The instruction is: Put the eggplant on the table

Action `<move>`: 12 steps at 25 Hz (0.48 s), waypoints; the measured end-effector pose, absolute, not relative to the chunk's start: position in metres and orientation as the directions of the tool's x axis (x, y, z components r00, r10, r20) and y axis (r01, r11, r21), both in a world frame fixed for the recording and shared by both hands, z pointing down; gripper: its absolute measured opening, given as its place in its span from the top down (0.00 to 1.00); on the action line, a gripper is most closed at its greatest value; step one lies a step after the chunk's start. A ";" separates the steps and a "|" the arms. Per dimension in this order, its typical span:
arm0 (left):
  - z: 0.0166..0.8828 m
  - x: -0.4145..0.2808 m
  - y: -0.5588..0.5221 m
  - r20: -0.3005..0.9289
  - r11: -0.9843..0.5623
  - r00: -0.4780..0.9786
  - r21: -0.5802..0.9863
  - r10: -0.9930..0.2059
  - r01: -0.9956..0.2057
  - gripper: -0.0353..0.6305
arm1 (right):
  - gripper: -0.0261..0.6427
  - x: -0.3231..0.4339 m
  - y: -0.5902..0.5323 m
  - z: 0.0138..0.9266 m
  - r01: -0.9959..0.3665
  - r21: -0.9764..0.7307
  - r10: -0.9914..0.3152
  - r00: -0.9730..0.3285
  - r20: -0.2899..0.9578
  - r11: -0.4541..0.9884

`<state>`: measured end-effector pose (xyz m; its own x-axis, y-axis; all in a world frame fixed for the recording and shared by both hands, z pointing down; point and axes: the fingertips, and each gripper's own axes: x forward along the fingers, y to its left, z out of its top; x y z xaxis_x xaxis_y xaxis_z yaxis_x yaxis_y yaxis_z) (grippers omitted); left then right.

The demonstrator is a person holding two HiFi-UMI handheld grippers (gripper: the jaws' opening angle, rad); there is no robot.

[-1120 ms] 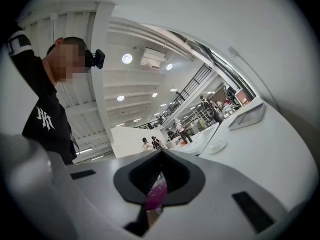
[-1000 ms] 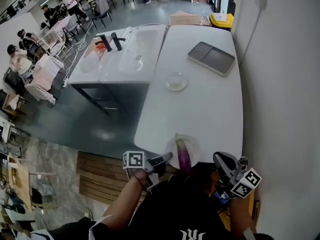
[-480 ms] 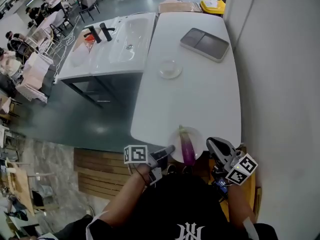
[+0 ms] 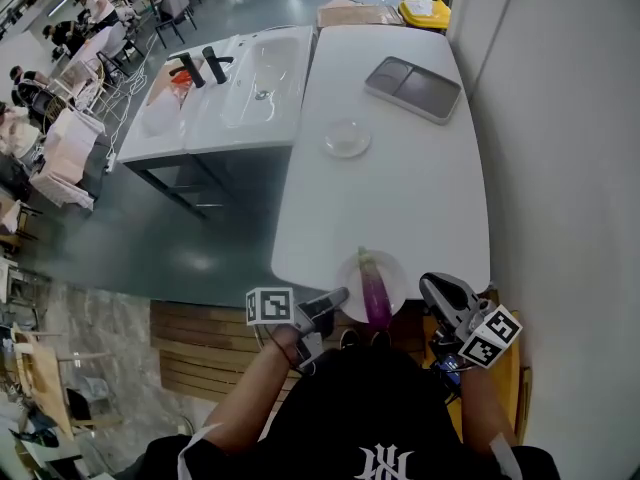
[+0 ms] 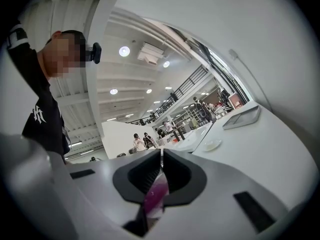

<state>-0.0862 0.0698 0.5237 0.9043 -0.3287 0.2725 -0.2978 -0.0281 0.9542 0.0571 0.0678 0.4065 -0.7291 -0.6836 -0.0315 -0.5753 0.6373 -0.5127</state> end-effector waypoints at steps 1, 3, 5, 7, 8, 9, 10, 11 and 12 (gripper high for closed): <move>0.523 -0.090 0.067 0.272 -0.030 0.905 0.954 -0.328 -0.297 0.93 | 0.95 0.056 0.068 0.409 -0.581 -0.515 -0.686 -0.727 -0.020 0.630; 0.520 -0.098 0.062 0.267 -0.035 0.906 0.955 -0.330 -0.294 0.93 | 0.95 0.057 0.070 0.410 -0.598 -0.517 -0.701 -0.714 -0.006 0.613; 0.517 -0.103 0.056 0.261 -0.039 0.908 0.956 -0.329 -0.289 0.93 | 0.95 0.060 0.072 0.411 -0.618 -0.517 -0.720 -0.693 0.003 0.592; 0.517 -0.106 0.044 0.257 -0.045 0.909 0.957 -0.327 -0.287 0.93 | 0.94 0.064 0.069 0.414 -0.630 -0.521 -0.734 -0.679 0.010 0.576; 0.517 -0.106 0.037 0.257 -0.048 0.910 0.957 -0.327 -0.288 0.93 | 0.92 0.065 0.066 0.417 -0.631 -0.525 -0.736 -0.677 0.012 0.571; 0.517 -0.106 0.031 0.256 -0.052 0.910 0.956 -0.325 -0.288 0.93 | 0.89 0.066 0.066 0.418 -0.631 -0.528 -0.737 -0.676 0.015 0.568; 0.514 -0.107 0.029 0.256 -0.057 0.912 0.956 -0.322 -0.288 0.93 | 0.87 0.066 0.069 0.417 -0.632 -0.531 -0.738 -0.675 0.018 0.565; 0.511 -0.108 0.030 0.255 -0.061 0.913 0.956 -0.318 -0.288 0.93 | 0.86 0.064 0.075 0.416 -0.634 -0.532 -0.739 -0.673 0.023 0.561; 0.508 -0.109 0.030 0.254 -0.065 0.915 0.955 -0.315 -0.288 0.93 | 0.86 0.063 0.081 0.417 -0.638 -0.533 -0.741 -0.671 0.029 0.556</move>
